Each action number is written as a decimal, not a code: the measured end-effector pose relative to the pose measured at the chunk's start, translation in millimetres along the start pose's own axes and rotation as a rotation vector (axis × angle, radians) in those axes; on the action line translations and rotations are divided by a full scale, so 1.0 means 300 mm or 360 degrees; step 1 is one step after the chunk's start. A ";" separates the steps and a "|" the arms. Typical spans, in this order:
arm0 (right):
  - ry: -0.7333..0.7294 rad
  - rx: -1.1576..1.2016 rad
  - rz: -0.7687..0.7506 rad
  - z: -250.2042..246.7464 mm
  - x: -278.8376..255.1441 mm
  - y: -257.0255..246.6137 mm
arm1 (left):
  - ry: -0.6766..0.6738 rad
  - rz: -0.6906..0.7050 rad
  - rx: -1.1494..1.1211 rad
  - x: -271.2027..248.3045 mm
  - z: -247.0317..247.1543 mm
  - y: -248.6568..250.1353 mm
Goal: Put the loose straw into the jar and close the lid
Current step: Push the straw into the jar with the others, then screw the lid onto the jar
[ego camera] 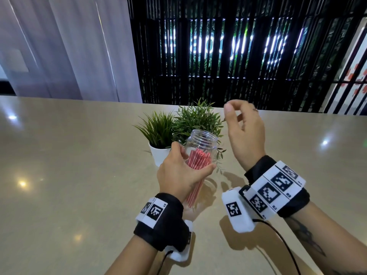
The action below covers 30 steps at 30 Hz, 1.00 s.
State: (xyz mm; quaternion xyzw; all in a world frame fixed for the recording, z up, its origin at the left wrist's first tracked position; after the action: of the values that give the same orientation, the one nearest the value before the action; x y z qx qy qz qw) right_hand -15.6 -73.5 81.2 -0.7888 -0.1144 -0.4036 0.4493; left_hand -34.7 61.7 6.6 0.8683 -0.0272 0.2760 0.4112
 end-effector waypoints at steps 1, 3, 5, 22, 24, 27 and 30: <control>0.0002 0.0034 0.0028 -0.007 -0.003 0.012 | 0.0001 -0.0002 0.0000 0.000 0.002 0.001; -0.0086 0.0101 0.0111 -0.019 -0.035 0.036 | 0.0008 -0.0015 0.0006 0.003 0.007 0.002; -0.0282 0.0178 0.0258 -0.022 -0.089 0.064 | 0.0001 -0.0031 0.0003 0.007 0.013 0.005; -0.1148 0.0252 0.0526 -0.077 -0.161 0.105 | -0.0291 0.0002 0.0121 -0.089 0.052 0.044; -0.1245 0.0157 0.0529 -0.087 -0.162 0.111 | -0.0342 0.0011 0.0131 -0.103 0.064 0.054; -0.1186 0.0276 0.0593 -0.111 -0.163 0.126 | -0.0477 -0.0007 0.0031 -0.110 0.078 0.071; -0.0937 0.0492 0.0705 -0.139 -0.149 0.156 | -0.0716 -0.0015 -0.0352 -0.111 0.086 0.076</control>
State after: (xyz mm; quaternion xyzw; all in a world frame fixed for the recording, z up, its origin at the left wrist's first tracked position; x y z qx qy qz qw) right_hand -41.3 -125.5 30.6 -0.7995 -0.1247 -0.0316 0.5868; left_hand -57.4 21.8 -7.5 0.8578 -0.1440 0.0693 0.4886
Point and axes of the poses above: each hand's wrist, its own x-axis towards the middle knuckle, its own z-axis out of the palm, y = z × x, the point moved 1 cm from there along x, towards the middle knuckle, and after that the axes turned 1 degree about -x, right-handed, at the moved point
